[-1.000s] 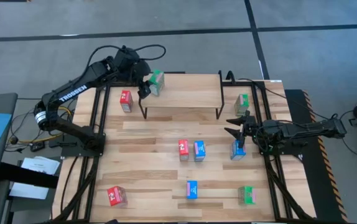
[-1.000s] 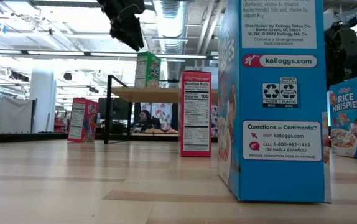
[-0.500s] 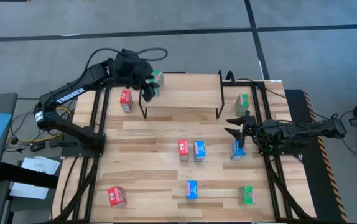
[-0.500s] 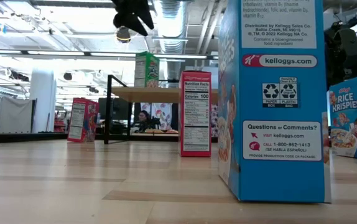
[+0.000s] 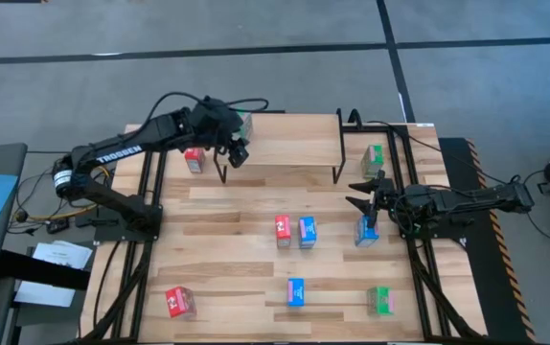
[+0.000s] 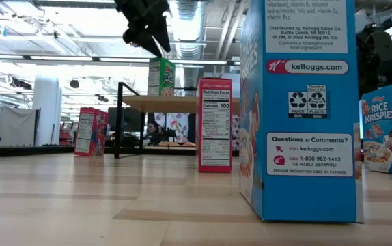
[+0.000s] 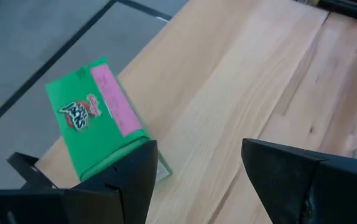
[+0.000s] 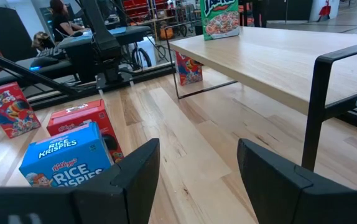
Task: Stack cereal on shelf
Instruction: Put the middle left green cereal box on the shelf
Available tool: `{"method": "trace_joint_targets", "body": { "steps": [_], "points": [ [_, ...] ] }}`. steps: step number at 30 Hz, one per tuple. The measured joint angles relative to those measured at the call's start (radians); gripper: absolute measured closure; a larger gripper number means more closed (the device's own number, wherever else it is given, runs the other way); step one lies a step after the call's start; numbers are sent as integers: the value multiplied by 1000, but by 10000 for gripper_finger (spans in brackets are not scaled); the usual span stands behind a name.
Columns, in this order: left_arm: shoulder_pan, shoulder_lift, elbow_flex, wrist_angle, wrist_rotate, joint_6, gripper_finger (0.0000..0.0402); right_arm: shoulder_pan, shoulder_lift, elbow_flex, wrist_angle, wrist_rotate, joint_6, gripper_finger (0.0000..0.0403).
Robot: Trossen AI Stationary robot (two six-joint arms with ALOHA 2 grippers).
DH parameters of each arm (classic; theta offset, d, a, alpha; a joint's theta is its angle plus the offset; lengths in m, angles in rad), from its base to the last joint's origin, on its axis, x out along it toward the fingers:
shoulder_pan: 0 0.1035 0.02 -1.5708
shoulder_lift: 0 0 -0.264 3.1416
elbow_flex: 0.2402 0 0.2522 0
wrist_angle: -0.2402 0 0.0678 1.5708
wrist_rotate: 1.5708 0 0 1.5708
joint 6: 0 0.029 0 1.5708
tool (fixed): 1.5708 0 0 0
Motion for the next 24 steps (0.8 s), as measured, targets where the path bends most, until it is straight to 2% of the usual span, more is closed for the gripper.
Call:
{"method": "trace_joint_targets", "body": {
  "steps": [4,10,15,24],
  "points": [
    [0,0,-39,31,-2,-24,178,0,0,0,0,0,0,163],
    [2,0,-76,27,-80,-30,178,0,0,0,0,0,0,163],
    [5,0,-92,22,-141,-34,178,0,0,0,0,0,0,163],
    [46,0,-100,24,-183,-37,178,0,0,0,0,0,0,163]
  ]
}}
